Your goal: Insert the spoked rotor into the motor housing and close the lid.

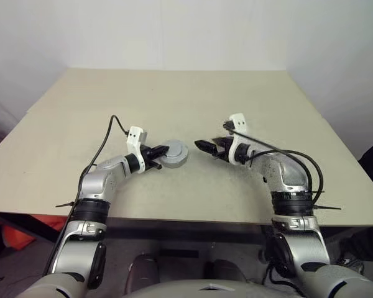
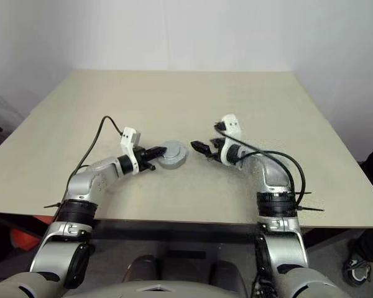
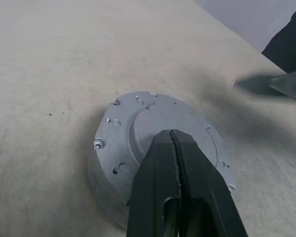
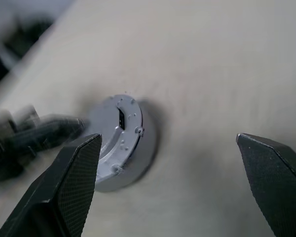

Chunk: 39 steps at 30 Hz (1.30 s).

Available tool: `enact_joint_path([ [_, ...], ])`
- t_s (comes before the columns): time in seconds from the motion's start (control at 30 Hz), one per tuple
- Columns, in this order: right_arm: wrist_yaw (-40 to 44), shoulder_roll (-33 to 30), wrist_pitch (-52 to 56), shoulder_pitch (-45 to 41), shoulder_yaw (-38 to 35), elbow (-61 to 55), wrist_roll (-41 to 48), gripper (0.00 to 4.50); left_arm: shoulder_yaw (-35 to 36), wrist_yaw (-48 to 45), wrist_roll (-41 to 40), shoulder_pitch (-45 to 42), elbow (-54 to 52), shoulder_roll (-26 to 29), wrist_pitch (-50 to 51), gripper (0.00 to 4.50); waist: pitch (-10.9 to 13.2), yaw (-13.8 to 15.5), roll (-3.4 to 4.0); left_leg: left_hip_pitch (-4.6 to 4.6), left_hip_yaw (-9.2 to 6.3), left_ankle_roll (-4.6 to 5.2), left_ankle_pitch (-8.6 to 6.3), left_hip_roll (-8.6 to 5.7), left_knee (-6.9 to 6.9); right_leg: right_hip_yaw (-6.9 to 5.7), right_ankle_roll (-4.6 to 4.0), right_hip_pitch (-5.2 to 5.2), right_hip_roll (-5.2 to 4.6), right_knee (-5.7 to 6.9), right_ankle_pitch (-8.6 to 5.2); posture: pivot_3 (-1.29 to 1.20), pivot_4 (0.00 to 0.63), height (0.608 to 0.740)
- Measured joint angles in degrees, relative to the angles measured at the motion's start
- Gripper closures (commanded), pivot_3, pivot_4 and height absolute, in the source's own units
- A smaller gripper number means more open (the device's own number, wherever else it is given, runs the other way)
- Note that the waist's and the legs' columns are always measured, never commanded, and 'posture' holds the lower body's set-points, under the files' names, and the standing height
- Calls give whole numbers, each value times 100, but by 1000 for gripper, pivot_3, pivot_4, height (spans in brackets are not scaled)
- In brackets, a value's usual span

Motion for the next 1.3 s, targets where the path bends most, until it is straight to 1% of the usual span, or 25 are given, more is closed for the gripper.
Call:
enact_joint_path([
  [0.07,-449,404,583,-115,-634,168,179,16,-18,-4,3,-25,38,0,-29,4500,-1,5,2,0,0,-8,4,0,-8,0,0,-3,0,-1,0,0,0,740],
  [0.13,-787,665,888,-197,-1006,208,251,16,-35,3,19,-41,58,-1,-68,4500,-1,8,4,0,0,-19,11,-2,-11,2,0,-5,0,-2,0,0,0,740],
  [0.27,-1119,902,1195,-302,-1288,215,426,16,-32,20,42,-60,66,4,-98,4500,-2,9,6,1,1,-29,17,-1,-23,1,2,-10,0,-3,-1,0,0,740],
  [0.47,-1227,916,1300,-312,-1239,354,674,16,-26,29,58,-60,73,16,-137,4500,-3,8,8,2,1,-36,21,-1,-27,2,5,-11,0,-3,-2,0,0,740],
  [0.6,-1244,914,863,-465,-1179,892,788,16,14,62,76,-60,92,34,-141,4500,-3,-7,8,9,1,-52,30,1,-30,2,6,-13,0,-2,-3,0,0,740],
  [0.8,-1248,900,-61,-827,-1023,1909,904,16,18,138,80,-62,85,32,-143,4500,-3,-19,8,7,3,-60,34,3,-33,2,6,-21,1,-1,-3,0,0,740],
  [0.93,-1256,897,-333,-954,-1012,2248,998,16,42,156,79,-56,68,41,-142,4500,-3,-28,8,3,4,-60,35,5,-33,1,5,-26,1,-1,-3,0,0,740],
  [1.0,-1256,897,-383,-990,-1000,2340,1048,16,55,164,78,-51,55,45,-142,4500,-3,-31,9,0,6,-61,36,6,-34,1,4,-31,2,1,-2,0,0,740],
  [1.23,-1194,898,-354,-1082,-602,2458,1290,16,148,209,82,-31,40,55,-150,4500,-2,-16,10,-9,6,-52,30,4,-39,0,2,-35,2,-2,-1,0,0,740],
  [1.3,-1174,898,-349,-1092,-472,2458,1331,399,164,242,83,-26,40,60,-154,4500,-2,-13,10,-11,6,-51,30,4,-40,0,0,-36,2,-2,-1,0,0,740],
])
